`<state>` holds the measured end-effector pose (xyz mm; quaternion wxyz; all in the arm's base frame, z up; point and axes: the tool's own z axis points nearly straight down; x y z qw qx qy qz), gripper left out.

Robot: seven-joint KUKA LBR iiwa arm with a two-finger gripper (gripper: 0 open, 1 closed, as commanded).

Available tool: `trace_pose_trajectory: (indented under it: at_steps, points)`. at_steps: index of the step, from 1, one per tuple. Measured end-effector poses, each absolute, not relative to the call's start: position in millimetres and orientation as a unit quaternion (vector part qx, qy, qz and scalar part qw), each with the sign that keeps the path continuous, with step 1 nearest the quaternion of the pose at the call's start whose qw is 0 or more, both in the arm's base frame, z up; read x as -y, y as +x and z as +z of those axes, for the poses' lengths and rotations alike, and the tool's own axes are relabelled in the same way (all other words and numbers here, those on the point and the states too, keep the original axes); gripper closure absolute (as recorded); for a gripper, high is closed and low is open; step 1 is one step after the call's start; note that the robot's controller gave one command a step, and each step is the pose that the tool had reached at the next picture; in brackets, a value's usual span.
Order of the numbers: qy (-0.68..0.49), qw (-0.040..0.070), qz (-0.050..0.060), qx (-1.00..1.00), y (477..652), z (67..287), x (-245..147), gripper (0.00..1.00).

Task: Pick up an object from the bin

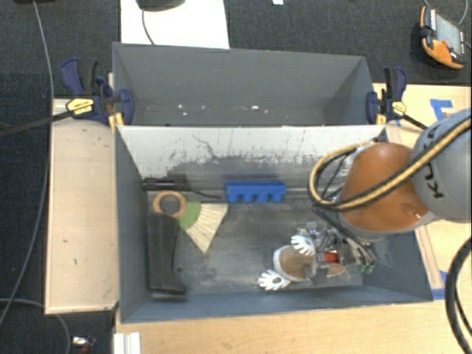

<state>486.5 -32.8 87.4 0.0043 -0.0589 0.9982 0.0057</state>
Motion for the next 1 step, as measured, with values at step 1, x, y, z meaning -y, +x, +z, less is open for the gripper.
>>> trace_pose_trajectory:
  at_steps: [1]
  points:
    - [-0.058, 0.001, 0.006, -0.998, 484.7, 113.7, 32.6, 1.0]
